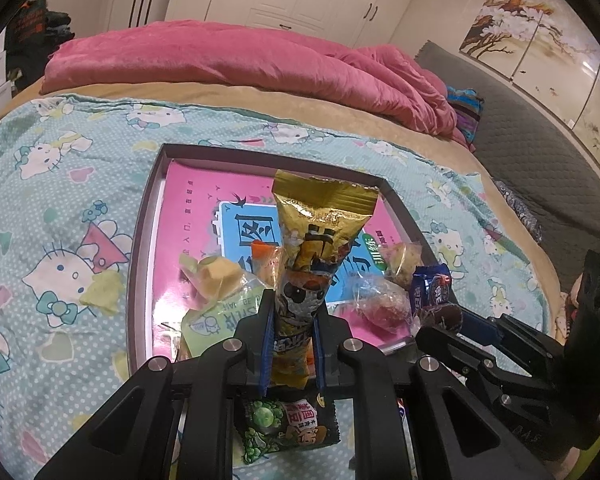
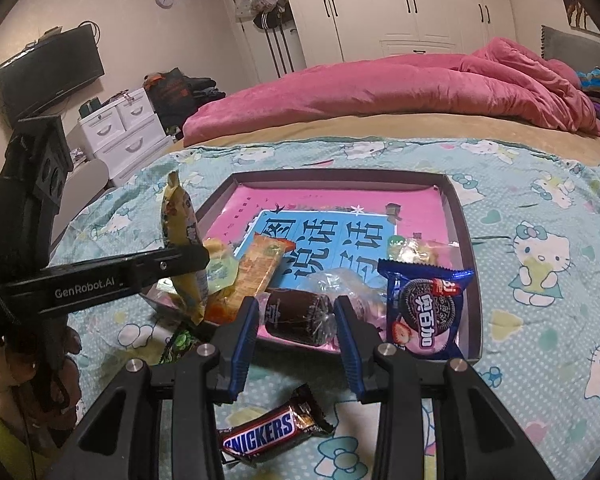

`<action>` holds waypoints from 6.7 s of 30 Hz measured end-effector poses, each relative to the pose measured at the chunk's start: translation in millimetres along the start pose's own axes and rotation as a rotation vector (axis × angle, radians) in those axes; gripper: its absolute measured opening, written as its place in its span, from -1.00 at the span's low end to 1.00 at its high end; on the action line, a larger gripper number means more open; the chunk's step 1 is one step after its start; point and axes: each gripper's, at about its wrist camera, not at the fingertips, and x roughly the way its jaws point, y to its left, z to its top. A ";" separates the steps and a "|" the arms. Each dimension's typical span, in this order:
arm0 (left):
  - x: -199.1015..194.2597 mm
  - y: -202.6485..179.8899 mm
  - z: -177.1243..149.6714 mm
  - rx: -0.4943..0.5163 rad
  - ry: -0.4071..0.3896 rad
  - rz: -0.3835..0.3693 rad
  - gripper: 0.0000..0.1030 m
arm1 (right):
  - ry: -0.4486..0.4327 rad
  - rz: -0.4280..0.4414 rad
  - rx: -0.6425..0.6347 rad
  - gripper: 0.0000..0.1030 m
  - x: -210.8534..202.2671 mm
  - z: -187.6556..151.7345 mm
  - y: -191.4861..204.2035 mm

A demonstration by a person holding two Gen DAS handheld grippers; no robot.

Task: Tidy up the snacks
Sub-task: 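Lower the chocolate into the tray and open right tool while left releases the wafer bar, then grasp the Snickers bar with right tool while left grasps the green pea-snack bag, then carry the Snickers bar with right tool while left carries the pea-snack bag to tray, then lower the Snickers into the tray with right tool while left releases the pea-snack bag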

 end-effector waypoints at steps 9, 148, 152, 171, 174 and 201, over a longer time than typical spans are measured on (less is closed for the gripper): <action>6.1 3.6 0.8 -0.003 0.008 0.010 -0.67 | 0.002 -0.003 -0.007 -0.24 7.6 6.0 2.4; -63.5 32.1 -0.2 -0.115 -0.053 0.169 -0.27 | -0.037 0.008 0.055 -0.42 -28.4 -12.4 -22.0; -51.4 25.2 0.2 -0.102 -0.044 0.157 -0.27 | -0.046 0.007 0.052 -0.42 -24.2 -5.3 -21.1; 8.1 -37.6 1.1 -0.005 0.035 0.078 -0.27 | -0.061 -0.007 0.072 -0.42 -5.3 9.1 -32.4; 18.3 -40.8 1.9 -0.008 0.052 0.072 -0.27 | -0.051 -0.008 0.079 -0.42 0.1 9.3 -36.4; 56.0 -50.2 3.8 0.011 0.117 0.068 -0.26 | -0.006 -0.072 0.043 -0.39 30.0 7.2 -46.8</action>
